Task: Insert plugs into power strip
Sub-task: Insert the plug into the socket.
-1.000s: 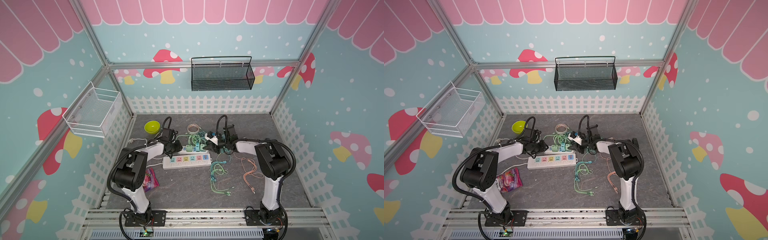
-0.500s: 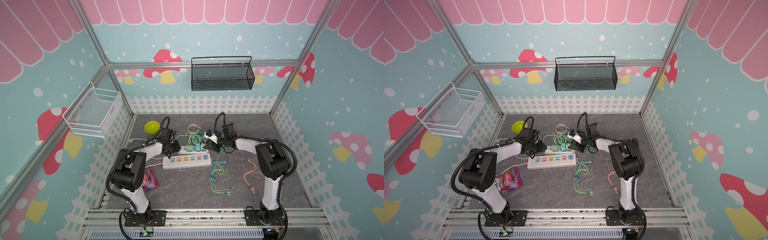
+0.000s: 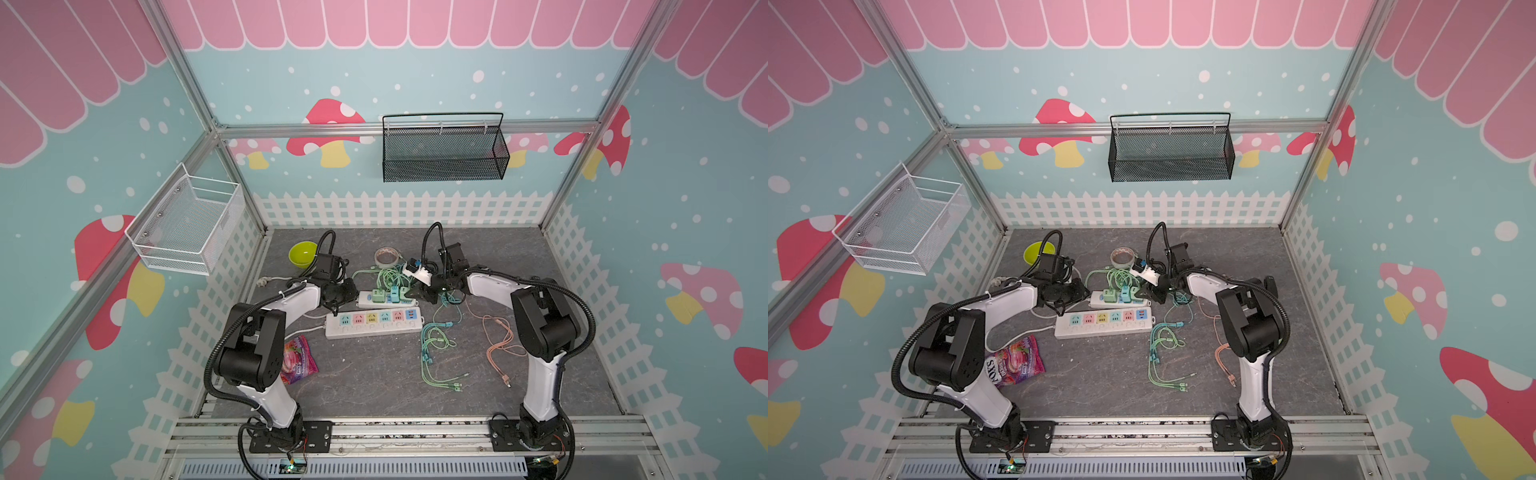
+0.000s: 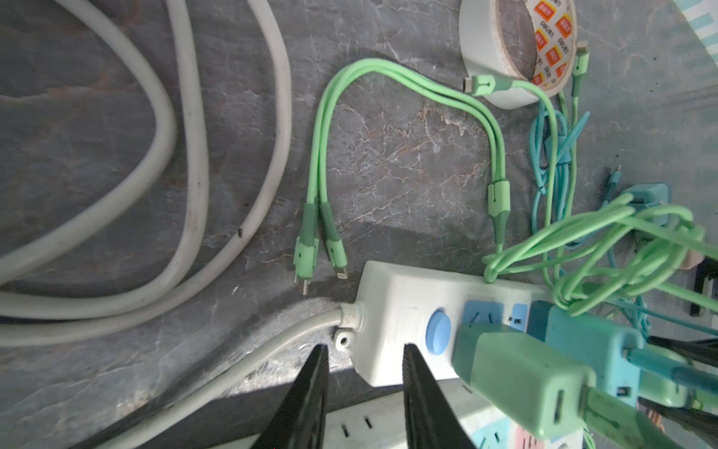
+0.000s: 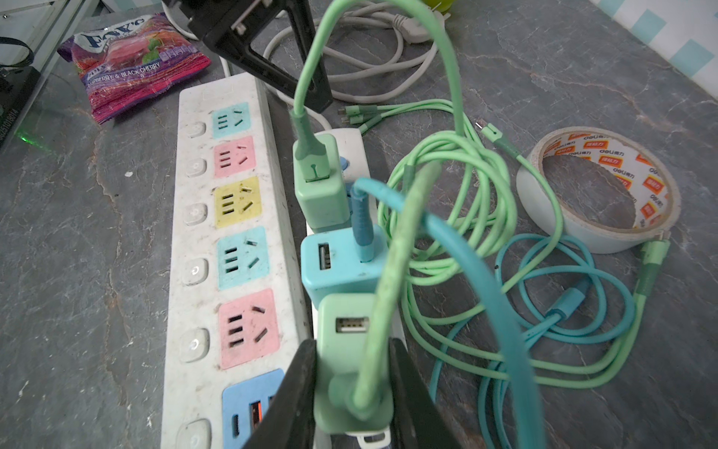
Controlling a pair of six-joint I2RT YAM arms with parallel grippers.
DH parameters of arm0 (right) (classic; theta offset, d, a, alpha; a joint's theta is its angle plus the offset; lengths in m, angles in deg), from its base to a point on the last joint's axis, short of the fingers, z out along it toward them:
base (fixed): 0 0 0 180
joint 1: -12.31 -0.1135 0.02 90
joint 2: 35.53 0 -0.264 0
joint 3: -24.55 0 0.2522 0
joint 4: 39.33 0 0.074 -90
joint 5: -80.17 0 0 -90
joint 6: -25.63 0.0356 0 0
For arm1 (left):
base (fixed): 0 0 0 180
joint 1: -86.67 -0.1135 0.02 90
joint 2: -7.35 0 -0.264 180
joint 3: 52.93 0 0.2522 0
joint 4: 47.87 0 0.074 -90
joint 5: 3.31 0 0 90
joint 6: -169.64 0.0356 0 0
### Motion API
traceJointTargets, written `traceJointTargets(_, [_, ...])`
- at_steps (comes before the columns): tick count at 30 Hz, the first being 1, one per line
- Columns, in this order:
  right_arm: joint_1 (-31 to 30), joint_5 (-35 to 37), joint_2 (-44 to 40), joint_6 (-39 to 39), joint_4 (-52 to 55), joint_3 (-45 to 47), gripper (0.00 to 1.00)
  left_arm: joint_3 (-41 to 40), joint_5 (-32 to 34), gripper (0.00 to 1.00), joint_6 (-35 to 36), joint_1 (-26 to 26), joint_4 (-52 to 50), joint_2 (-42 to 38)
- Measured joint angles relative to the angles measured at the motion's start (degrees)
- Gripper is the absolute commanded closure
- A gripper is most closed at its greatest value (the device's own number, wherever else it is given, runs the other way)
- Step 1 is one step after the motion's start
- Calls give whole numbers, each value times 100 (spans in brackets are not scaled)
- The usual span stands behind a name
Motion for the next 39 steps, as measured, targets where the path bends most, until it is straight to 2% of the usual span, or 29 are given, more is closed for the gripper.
traceJointTargets(18, [-151, 584, -184, -258, 181, 76, 100, 0, 0, 67, 2, -2, -33, -44])
traceJointTargets(33, [-315, 1491, 205, -577, 1075, -739, 100, 0, -2, 67, 2, -2, -66, -87])
traceJointTargets(39, [-328, 1591, 286, -599, 1126, -828, 100, 0, -2, 67, 4, -11, -70, -129])
